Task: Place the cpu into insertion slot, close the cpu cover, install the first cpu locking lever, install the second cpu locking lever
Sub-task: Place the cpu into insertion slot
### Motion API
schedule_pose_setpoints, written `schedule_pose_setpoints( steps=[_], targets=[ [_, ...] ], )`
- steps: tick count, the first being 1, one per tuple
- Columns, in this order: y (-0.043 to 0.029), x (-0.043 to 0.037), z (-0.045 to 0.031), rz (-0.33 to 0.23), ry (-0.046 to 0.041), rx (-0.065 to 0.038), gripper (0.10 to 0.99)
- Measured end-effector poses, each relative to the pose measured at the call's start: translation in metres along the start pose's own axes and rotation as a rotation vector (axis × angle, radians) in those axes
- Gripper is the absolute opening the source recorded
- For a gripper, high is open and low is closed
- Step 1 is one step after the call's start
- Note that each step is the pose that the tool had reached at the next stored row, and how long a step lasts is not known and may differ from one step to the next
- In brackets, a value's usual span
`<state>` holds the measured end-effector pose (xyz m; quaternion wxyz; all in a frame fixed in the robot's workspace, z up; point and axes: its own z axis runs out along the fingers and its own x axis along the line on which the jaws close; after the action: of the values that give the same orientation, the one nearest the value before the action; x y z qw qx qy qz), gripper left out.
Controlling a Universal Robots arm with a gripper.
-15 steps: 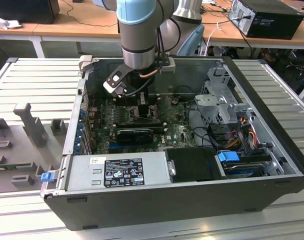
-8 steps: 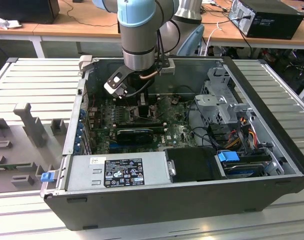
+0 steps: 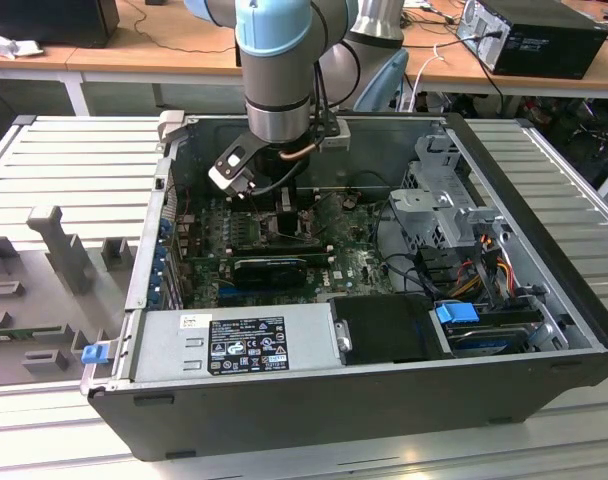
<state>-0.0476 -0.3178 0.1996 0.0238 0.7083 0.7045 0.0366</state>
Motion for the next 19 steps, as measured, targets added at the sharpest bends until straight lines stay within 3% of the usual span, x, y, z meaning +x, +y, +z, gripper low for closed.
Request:
schedule_pose_setpoints(
  steps=[1,2,9,12,13,17,19],
  targets=[
    [0.0,0.0,0.0,0.0,-0.0002,0.0,0.537],
    [0.0,0.0,0.0,0.0,-0.0001,0.0,0.6],
    [0.0005,0.0001,-0.0065,0.0,-0.0003,0.0,0.584],
    [0.0007,0.0001,-0.0088,0.0,-0.0004,0.0,0.337],
    [0.0008,0.0001,-0.0093,0.0,-0.0005,0.0,0.337],
    [0.001,0.0002,-0.0114,0.0,-0.001,0.0,0.106],
    [0.0011,0.0002,-0.0127,0.0,-0.001,0.0,0.106]
  ],
)
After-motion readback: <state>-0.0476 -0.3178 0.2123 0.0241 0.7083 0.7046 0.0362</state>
